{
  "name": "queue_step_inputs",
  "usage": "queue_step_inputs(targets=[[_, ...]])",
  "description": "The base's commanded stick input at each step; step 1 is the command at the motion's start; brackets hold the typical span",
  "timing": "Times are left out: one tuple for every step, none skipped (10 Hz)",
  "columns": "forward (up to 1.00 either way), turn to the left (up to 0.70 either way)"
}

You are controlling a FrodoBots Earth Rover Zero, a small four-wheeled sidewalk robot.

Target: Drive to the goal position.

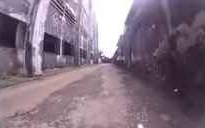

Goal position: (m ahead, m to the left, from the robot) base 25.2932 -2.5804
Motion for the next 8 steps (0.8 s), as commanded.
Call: queue_step_inputs(targets=[[0.5, 0.0], [0.5, 0.0], [0.5, 0.0], [0.5, 0.0], [0.5, 0.0], [0.5, 0.0], [0.5, 0.0], [0.5, -0.02]])
